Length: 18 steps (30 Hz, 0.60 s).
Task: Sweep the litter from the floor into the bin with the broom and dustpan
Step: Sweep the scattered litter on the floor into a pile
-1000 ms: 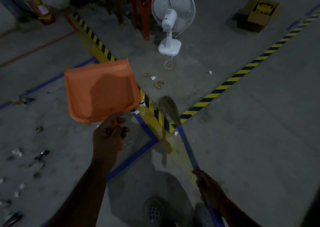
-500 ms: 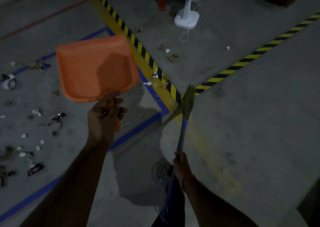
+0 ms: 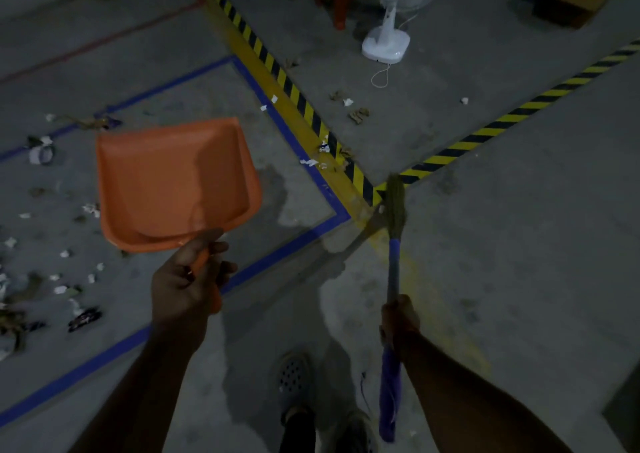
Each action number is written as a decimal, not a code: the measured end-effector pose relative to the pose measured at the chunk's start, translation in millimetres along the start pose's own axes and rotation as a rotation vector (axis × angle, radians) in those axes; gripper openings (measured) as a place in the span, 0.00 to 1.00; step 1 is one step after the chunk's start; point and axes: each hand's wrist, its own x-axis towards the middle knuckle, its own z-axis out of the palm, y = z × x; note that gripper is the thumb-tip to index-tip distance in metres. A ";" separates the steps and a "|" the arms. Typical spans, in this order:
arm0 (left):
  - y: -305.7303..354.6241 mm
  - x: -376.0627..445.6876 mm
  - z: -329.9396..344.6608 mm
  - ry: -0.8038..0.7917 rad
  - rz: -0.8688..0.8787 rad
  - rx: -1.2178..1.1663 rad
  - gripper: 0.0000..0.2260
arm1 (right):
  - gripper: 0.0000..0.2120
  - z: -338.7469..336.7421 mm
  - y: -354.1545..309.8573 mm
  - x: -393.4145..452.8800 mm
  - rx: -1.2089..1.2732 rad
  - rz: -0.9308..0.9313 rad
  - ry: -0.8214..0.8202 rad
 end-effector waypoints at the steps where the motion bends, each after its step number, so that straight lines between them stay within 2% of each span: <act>1: -0.8 1.8 -2.4 0.003 -0.004 -0.003 0.15 | 0.06 6.8 7.6 -5.2 -0.016 -0.014 -0.019; 6: 5.7 24.8 -4.0 -0.041 0.039 0.051 0.14 | 0.06 49.0 26.8 -22.8 -0.119 -0.131 -0.151; 10: 17.5 39.7 -0.7 -0.028 0.032 -0.049 0.14 | 0.04 54.7 0.0 -35.6 -0.089 -0.251 -0.307; 13: 21.3 51.2 -0.3 -0.025 0.018 -0.082 0.15 | 0.10 45.7 -21.4 -36.0 -0.012 -0.335 -0.405; 18: 25.5 78.7 1.0 -0.037 0.021 -0.075 0.15 | 0.17 25.6 -52.4 -5.0 0.058 -0.412 -0.336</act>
